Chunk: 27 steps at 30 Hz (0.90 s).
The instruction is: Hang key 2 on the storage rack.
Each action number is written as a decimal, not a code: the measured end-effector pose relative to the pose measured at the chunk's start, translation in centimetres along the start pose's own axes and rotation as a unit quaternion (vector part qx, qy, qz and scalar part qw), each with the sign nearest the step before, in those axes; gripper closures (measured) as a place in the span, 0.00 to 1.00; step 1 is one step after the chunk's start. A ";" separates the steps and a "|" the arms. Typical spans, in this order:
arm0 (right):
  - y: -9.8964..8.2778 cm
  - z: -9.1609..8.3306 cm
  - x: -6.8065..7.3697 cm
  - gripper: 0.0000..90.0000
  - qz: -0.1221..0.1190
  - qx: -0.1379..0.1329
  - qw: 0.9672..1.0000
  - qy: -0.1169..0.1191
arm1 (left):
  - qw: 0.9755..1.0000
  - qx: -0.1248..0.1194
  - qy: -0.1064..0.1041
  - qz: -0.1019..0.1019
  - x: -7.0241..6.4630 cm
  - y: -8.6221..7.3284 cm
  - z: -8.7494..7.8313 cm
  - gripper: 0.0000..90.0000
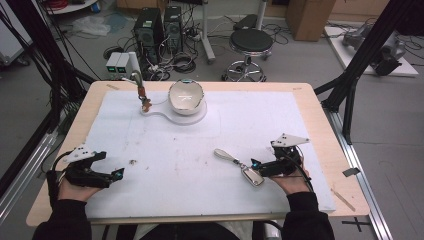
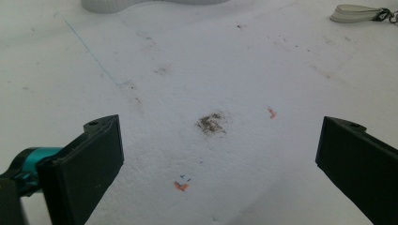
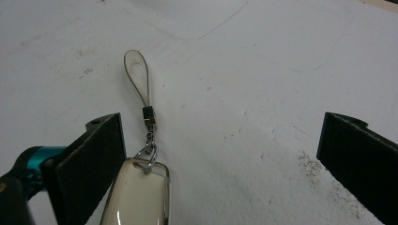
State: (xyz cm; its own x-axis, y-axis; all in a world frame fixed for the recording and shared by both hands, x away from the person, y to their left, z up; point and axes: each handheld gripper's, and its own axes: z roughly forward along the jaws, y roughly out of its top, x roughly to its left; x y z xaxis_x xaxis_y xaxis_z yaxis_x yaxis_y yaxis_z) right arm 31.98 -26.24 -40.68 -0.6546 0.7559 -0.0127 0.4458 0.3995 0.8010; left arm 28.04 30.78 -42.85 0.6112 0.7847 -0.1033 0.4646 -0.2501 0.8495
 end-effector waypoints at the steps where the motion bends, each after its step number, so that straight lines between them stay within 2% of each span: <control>1: 0.1 0.2 0.1 0.01 -0.003 0.003 1.000 0.002 | 1.000 0.001 0.000 0.001 0.0 0.0 0.0 0.02; 16: 1.2 2.0 1.7 0.01 -0.025 0.021 0.999 0.020 | 1.000 0.005 -0.006 0.003 -0.2 0.0 0.1 0.02; 20: 1.5 2.7 2.2 0.01 -0.032 0.037 0.998 0.025 | 1.000 0.005 -0.006 0.002 -0.2 0.0 0.1 0.02; 27: 2.2 4.5 3.0 0.02 -0.049 0.066 0.996 0.046 | 1.000 0.008 -0.010 0.003 -0.3 0.0 0.2 0.02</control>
State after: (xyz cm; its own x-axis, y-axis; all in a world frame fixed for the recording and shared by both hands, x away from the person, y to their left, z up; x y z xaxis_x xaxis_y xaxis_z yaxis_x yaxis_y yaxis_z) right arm 33.72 -20.73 -41.70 -0.7497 0.6612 -0.0267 0.4496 0.5385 0.7127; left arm 27.98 30.46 -42.94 0.6266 0.7717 -0.1090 0.4706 -0.2631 0.8422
